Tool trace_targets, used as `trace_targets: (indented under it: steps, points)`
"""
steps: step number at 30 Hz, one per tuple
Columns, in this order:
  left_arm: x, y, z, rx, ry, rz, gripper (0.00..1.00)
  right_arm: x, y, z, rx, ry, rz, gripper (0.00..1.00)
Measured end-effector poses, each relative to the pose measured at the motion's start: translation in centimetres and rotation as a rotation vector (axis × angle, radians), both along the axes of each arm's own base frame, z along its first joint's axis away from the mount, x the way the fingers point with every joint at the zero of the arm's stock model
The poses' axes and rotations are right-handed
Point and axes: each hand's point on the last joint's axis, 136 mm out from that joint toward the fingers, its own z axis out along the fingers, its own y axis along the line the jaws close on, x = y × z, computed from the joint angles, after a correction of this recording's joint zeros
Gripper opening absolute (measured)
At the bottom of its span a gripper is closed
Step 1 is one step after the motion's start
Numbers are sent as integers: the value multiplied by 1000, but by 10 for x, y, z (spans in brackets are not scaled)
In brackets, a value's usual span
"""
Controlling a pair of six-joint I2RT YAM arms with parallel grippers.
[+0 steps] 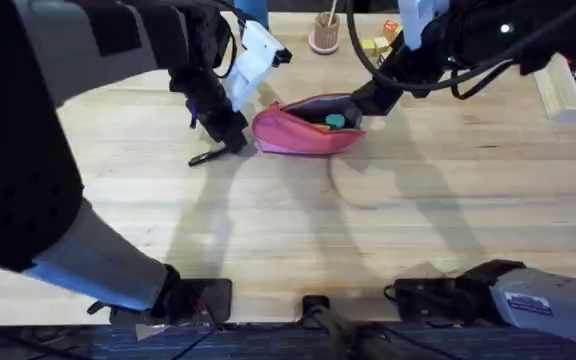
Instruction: Unzip the bag, pick up the pens from the table one at a time and place them inside, then zip the bag closed.
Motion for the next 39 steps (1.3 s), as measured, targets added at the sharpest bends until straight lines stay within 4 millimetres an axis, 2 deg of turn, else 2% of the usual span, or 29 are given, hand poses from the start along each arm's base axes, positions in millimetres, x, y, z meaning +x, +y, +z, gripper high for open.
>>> trace_targets:
  steps: [11, 17, 25, 31, 39]
  points:
    - [10, 5, 8, 52, 73, 25, 42, 0, 0, 0, 0, 1, 0, 998]
    - [37, 3, 44, 55, 1, 28, 42, -9, -3, 0, -8, 22, 0, 998]
    - [59, -4, 89, 23, -75, 32, 42, -25, -9, 26, 13, -35, 0, 997]
    - [78, -25, 125, -95, -154, 20, 42, -35, -13, 39, 23, -63, 0, 997]
    - [89, -70, 169, -370, -221, -37, 42, -57, -20, 37, 6, -16, 0, 997]
